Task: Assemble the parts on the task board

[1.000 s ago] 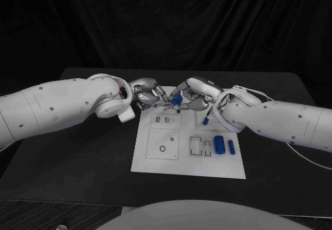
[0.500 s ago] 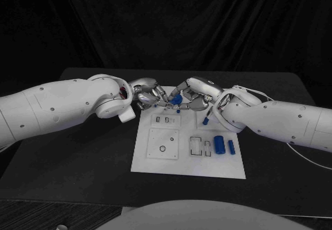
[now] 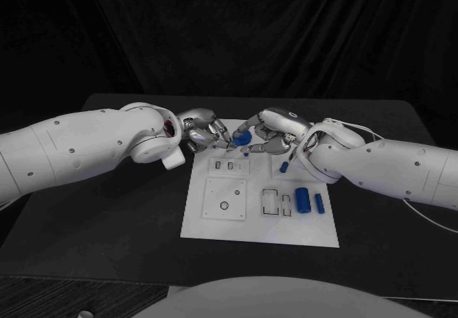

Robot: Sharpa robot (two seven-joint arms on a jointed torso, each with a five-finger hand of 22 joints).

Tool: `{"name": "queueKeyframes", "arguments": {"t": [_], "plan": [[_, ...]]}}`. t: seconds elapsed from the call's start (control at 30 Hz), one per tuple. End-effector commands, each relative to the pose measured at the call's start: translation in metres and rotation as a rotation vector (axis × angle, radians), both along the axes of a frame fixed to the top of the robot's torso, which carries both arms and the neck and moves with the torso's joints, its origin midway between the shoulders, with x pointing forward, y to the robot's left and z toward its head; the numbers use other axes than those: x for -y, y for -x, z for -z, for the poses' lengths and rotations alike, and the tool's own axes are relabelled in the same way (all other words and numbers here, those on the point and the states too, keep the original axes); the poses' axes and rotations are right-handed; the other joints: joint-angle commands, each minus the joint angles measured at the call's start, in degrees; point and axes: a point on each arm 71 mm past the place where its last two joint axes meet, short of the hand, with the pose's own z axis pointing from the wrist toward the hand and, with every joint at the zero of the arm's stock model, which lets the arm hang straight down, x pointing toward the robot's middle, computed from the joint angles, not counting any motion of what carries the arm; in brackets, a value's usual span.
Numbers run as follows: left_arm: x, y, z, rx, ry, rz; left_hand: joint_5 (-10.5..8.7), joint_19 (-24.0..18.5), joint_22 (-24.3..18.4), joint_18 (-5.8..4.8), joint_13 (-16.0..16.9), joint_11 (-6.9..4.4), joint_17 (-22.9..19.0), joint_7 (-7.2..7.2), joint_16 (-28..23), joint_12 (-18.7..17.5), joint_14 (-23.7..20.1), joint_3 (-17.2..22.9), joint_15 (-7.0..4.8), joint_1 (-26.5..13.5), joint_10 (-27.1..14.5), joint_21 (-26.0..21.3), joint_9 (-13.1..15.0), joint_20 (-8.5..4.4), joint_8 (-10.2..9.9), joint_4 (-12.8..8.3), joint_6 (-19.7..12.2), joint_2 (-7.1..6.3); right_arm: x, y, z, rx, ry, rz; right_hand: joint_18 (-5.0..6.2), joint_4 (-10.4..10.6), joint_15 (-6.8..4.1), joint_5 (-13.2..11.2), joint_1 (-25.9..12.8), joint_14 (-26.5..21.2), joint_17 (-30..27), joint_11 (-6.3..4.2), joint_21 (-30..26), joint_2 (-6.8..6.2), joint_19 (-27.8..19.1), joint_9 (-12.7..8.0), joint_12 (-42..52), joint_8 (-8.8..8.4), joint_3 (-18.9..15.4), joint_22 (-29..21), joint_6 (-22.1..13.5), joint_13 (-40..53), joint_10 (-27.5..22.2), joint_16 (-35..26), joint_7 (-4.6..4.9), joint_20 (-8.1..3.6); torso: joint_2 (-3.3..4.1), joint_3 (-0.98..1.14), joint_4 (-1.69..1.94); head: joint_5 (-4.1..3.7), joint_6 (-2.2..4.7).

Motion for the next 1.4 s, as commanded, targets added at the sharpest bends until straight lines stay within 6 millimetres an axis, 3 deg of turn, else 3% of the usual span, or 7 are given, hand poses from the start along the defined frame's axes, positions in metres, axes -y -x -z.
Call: {"name": "queueKeyframes", "arguments": {"t": [0.03, 0.27, 0.63, 0.8, 0.97, 1.1, 1.4], "plan": [[0.001, 0.001, 0.002, -0.021, 0.003, 0.005, 0.31, 2.27, 13.30, 1.00, 15.09, -0.14, 15.08, -0.27, 0.15, 0.09, 5.96, 4.24, -0.36, -0.14, 5.98, -0.24, 0.67, -0.16, 0.43, -3.72, 0.07, -0.24, 0.000, 0.001, 0.000, 0.023, 0.045, -0.006, 0.64, 0.07, 0.45, -0.26, -0.16, 5.65, 14.32, 0.44, -0.32, -0.37, 3.70, -0.17, 0.08, -0.43, -0.24, 13.67, -0.67, 15.06, 5.97, -0.29, -0.11, 0.37, -0.03, -0.01, -0.01, -0.12, -0.01], [-0.001, 0.000, 0.003, -0.031, -0.011, -0.005, 0.29, 2.21, 13.27, 1.03, 15.09, -0.15, 15.08, -0.29, 0.15, 0.09, 5.96, 4.58, -0.36, -0.11, 5.98, -0.32, 0.73, -0.16, 0.56, -3.88, 0.13, -0.23, 0.007, 0.001, 0.001, 0.048, 0.072, -0.003, 0.69, 0.15, 0.46, -0.40, -0.19, 5.61, 14.18, 0.46, -0.49, -0.47, 3.60, -0.35, 0.08, -0.62, -0.30, 13.60, -1.10, 15.06, 5.97, -0.37, -0.05, 0.38, -0.07, 0.02, -0.06, 0.06, -0.01], [-0.015, 0.005, 0.010, -0.131, -0.158, -0.079, -0.92, 2.52, 13.41, 0.93, 15.09, 0.07, 15.08, 0.00, 0.15, 0.09, 5.96, 8.24, -0.27, -0.22, 5.98, 0.05, 0.98, -0.09, 0.98, -5.59, -0.27, -0.69, 0.038, 0.010, -0.010, 0.106, 0.086, 0.044, 0.70, 0.52, 0.64, -0.50, -0.25, 5.58, 14.10, 0.76, -0.56, -0.36, 3.55, -0.41, 0.08, -0.25, -0.23, 13.58, -0.54, 15.06, 5.97, -0.41, 0.43, 0.49, -0.03, 0.03, -0.01, 0.44, -0.01], [-0.019, 0.006, -0.001, -0.179, -0.268, -0.060, -0.04, 2.32, 13.30, 1.01, 15.09, 0.12, 15.08, 0.08, 0.15, 0.09, 5.96, 10.16, -0.22, -1.13, 5.98, -0.24, 1.36, -0.05, 1.44, -6.32, -0.34, -1.34, 0.048, 0.018, -0.022, 0.137, 0.070, 0.055, 0.73, 0.78, 0.83, -0.16, -0.29, 5.55, 13.99, 1.02, -0.66, -0.14, 3.49, -0.44, 0.08, 0.03, -0.11, 13.54, -0.07, 15.06, 5.97, -0.47, 0.77, 0.61, -0.08, 0.02, -0.02, 0.81, -0.01], [-0.016, 0.005, -0.018, -0.236, -0.419, 0.016, -1.91, 2.18, 13.24, 1.06, 15.09, 0.26, 15.08, 0.22, 0.15, 0.09, 5.96, 14.25, -0.10, -3.18, 5.98, -0.41, 2.63, 0.05, 2.38, -7.79, -1.06, -1.98, 0.055, 0.022, -0.034, 0.164, 0.056, 0.067, 0.74, 0.98, 1.01, 0.13, -0.31, 5.56, 14.03, 1.23, -0.72, 0.05, 3.46, -0.46, 0.08, 0.31, 0.00, 13.52, 0.43, 15.06, 5.97, -0.45, 1.01, 0.76, -0.09, 0.08, -0.06, 1.02, -0.01], [-0.012, 0.000, -0.028, -0.256, -0.496, 0.060, -2.37, 2.06, 13.19, 1.10, 15.09, 0.32, 15.08, 0.26, 0.15, 0.09, 5.96, 16.19, -0.03, -4.50, 5.98, -0.54, 3.38, 0.12, 2.83, -8.64, -1.35, -2.32, 0.057, 0.022, -0.037, 0.166, 0.060, 0.074, 0.74, 1.03, 1.06, 0.18, -0.29, 5.55, 13.99, 1.30, -0.74, 0.16, 3.45, -0.46, 0.08, 0.40, 0.06, 13.52, 0.60, 15.06, 5.97, -0.48, 1.10, 0.80, -0.12, 0.27, -0.06, 0.86, -0.01], [0.004, -0.013, -0.039, -0.280, -0.599, 0.127, 0.01, 2.45, 13.38, 0.96, 15.09, 0.31, 15.08, 0.25, 0.15, 0.09, 5.96, 20.04, -0.06, -7.59, 5.98, 0.01, 5.55, 0.12, 3.92, -11.15, -1.67, -3.24, 0.056, 0.020, -0.038, 0.154, 0.071, 0.080, 0.79, 1.02, 1.31, 0.22, 0.02, 5.50, 13.85, 1.61, -0.92, 0.49, 3.35, -0.49, 0.08, 0.69, 0.32, 13.45, 1.11, 15.06, 5.97, -0.55, 1.53, 0.99, -0.50, 1.38, -0.84, 0.73, -0.01]]}}
